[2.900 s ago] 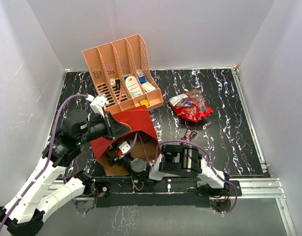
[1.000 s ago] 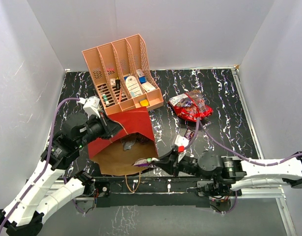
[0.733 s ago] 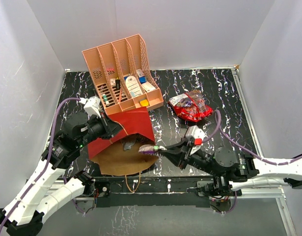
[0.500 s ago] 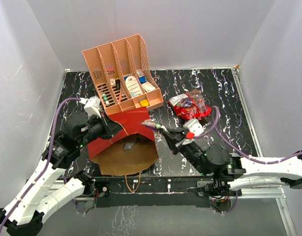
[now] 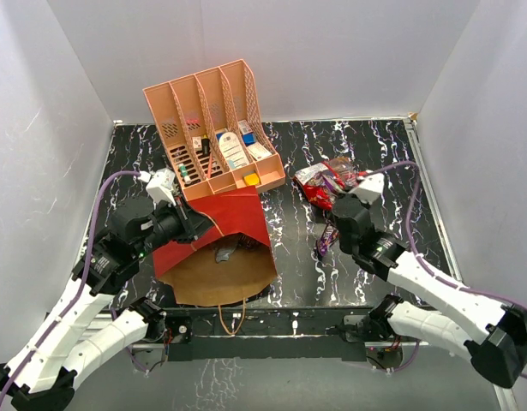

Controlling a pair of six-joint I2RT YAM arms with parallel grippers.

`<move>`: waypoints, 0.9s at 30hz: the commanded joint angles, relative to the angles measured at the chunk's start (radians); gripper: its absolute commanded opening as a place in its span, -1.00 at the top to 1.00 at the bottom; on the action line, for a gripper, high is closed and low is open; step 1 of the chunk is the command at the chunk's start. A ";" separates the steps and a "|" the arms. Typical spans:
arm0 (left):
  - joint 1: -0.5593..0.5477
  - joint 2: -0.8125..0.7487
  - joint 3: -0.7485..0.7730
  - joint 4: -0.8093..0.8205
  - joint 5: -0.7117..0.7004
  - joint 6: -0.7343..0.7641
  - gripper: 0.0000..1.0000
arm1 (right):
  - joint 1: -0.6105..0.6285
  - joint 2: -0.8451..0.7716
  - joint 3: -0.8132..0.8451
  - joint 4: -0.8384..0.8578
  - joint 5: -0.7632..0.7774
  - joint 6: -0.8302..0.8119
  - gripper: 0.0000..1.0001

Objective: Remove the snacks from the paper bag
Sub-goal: Place the snack at the center of the board.

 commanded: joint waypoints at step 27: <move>0.003 -0.024 0.007 -0.014 0.011 0.001 1.00 | -0.247 -0.230 -0.500 -0.213 -0.299 0.899 0.85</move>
